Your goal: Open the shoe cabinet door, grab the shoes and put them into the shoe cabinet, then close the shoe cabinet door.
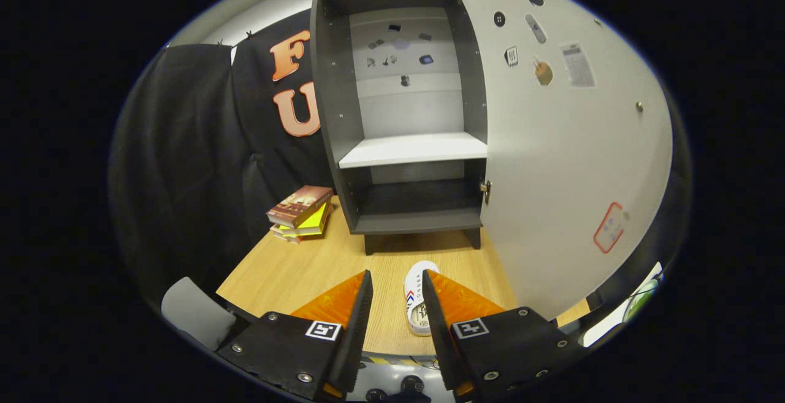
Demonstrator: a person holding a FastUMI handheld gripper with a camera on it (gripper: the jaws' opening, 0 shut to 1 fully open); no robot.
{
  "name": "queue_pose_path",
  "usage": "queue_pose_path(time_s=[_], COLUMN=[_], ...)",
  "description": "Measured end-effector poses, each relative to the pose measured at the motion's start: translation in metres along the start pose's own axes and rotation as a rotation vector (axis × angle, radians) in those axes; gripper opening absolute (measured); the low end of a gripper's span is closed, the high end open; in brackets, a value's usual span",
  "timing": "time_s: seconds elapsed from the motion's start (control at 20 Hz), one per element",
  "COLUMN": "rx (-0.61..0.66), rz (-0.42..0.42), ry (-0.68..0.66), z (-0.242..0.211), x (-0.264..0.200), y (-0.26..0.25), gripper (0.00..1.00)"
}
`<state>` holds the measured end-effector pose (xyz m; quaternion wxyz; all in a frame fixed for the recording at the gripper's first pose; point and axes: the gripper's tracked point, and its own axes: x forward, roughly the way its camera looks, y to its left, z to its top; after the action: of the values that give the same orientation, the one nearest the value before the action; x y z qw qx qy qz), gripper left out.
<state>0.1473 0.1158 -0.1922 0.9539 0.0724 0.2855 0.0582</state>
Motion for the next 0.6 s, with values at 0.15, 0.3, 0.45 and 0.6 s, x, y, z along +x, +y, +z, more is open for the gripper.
queue_pose_path(time_s=[0.15,0.3,0.45,0.6], rx=[0.000,0.007,0.013,0.009], rz=[0.007,0.004,0.002,0.000], ry=[0.067,0.126,0.198,0.275], z=[-0.014,-0.026,-0.040,-0.054], x=[-0.002,-0.001,-0.005,-0.008], y=[0.000,0.001,0.000,-0.002], gripper=[0.52,0.52,0.52,0.52])
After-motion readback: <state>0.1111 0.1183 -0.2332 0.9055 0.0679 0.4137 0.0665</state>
